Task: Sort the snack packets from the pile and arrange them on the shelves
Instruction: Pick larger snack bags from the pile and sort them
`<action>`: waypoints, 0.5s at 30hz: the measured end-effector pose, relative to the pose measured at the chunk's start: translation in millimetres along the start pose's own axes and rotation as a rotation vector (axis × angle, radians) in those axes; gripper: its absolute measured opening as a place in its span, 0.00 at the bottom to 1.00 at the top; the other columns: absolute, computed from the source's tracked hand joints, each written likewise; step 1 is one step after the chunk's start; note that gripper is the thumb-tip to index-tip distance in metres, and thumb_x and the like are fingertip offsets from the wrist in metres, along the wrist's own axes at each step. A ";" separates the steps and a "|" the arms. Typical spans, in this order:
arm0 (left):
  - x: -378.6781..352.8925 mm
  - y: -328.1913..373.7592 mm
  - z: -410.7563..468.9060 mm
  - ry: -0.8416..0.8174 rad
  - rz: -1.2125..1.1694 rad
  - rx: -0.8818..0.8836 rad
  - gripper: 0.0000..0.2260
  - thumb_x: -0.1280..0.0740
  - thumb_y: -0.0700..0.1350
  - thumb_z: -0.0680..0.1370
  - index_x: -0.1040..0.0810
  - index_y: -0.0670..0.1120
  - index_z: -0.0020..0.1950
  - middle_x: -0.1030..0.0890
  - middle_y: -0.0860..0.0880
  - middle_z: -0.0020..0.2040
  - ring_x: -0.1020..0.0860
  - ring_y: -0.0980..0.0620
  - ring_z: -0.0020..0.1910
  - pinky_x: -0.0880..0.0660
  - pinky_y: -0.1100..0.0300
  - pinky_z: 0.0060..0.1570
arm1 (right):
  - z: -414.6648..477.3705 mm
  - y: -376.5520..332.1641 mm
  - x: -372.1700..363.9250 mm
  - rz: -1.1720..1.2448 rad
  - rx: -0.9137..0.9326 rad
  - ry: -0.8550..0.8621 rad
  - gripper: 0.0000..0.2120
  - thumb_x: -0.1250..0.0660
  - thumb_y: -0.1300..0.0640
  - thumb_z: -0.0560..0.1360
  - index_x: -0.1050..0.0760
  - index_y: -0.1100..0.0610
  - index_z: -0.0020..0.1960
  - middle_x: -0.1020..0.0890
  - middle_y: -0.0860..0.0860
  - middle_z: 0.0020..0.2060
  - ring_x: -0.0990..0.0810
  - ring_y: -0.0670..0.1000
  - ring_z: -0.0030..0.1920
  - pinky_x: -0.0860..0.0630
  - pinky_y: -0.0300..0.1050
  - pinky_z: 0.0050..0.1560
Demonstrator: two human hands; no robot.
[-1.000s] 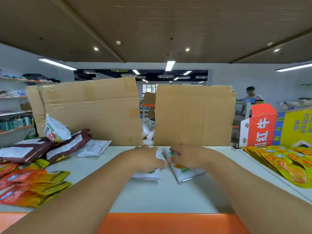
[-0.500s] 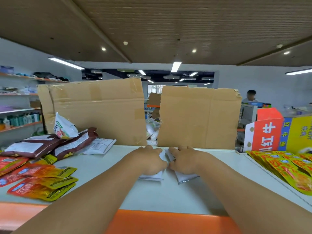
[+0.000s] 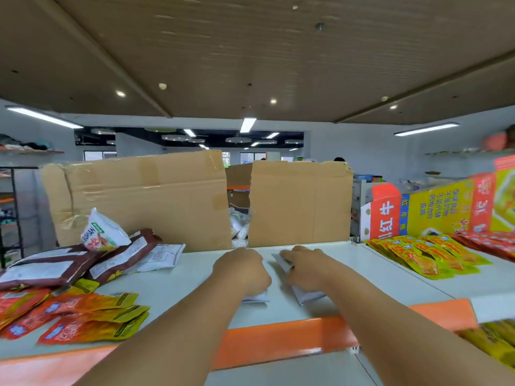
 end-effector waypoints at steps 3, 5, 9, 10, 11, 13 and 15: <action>11.4 -8.2 -14.3 0.178 -0.137 -0.079 0.10 0.36 0.39 0.71 0.35 0.47 0.33 0.31 0.44 0.36 0.29 0.43 0.36 0.45 0.58 0.29 | -22.0 0.8 9.6 0.066 -0.031 0.081 0.06 0.40 0.54 0.75 0.29 0.48 0.52 0.26 0.50 0.53 0.24 0.61 0.54 0.27 0.51 0.53; 17.9 -7.9 -24.1 0.282 -0.171 -0.157 0.12 0.36 0.37 0.68 0.40 0.46 0.32 0.37 0.49 0.31 0.37 0.48 0.32 0.47 0.57 0.29 | -43.5 2.6 22.2 0.090 -0.056 0.129 0.14 0.38 0.54 0.75 0.27 0.50 0.61 0.25 0.50 0.57 0.24 0.60 0.55 0.30 0.48 0.50; 32.2 12.2 -31.9 0.405 -0.309 -0.279 0.07 0.38 0.38 0.65 0.36 0.42 0.36 0.28 0.46 0.33 0.32 0.46 0.31 0.41 0.60 0.29 | -92.9 18.2 63.1 0.114 -0.131 0.237 0.23 0.36 0.54 0.75 0.30 0.48 0.70 0.26 0.50 0.63 0.24 0.57 0.56 0.30 0.47 0.49; 37.0 23.2 -34.7 0.433 -0.318 -0.322 0.06 0.38 0.38 0.65 0.35 0.41 0.37 0.26 0.45 0.35 0.30 0.46 0.32 0.41 0.59 0.30 | -106.8 25.6 72.5 0.106 -0.159 0.264 0.24 0.36 0.54 0.75 0.30 0.47 0.71 0.26 0.51 0.64 0.24 0.57 0.57 0.28 0.48 0.51; 40.8 37.4 -37.4 0.449 -0.323 -0.366 0.06 0.37 0.39 0.65 0.35 0.42 0.38 0.26 0.46 0.37 0.28 0.45 0.34 0.41 0.59 0.31 | -121.8 34.3 80.6 0.090 -0.200 0.289 0.25 0.36 0.54 0.76 0.31 0.48 0.72 0.26 0.52 0.66 0.24 0.58 0.59 0.26 0.50 0.54; 45.7 71.6 -44.9 0.441 -0.347 -0.443 0.06 0.36 0.42 0.66 0.33 0.44 0.37 0.27 0.49 0.39 0.27 0.45 0.37 0.41 0.58 0.31 | -152.5 55.2 90.3 0.057 -0.287 0.309 0.26 0.36 0.53 0.76 0.32 0.48 0.74 0.28 0.52 0.69 0.25 0.59 0.64 0.25 0.53 0.60; 44.4 112.8 -55.2 0.410 -0.365 -0.529 0.05 0.36 0.45 0.66 0.29 0.46 0.39 0.27 0.51 0.41 0.26 0.44 0.40 0.36 0.57 0.32 | -184.5 80.7 93.7 0.043 -0.355 0.317 0.25 0.35 0.52 0.76 0.31 0.47 0.73 0.28 0.52 0.70 0.25 0.59 0.64 0.25 0.52 0.58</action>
Point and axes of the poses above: each hand's wrist, its own z-axis towards the middle knuckle, its own x-axis out of the back of the hand, y = z × x, the point moved 5 cm from there along z, towards the middle knuckle
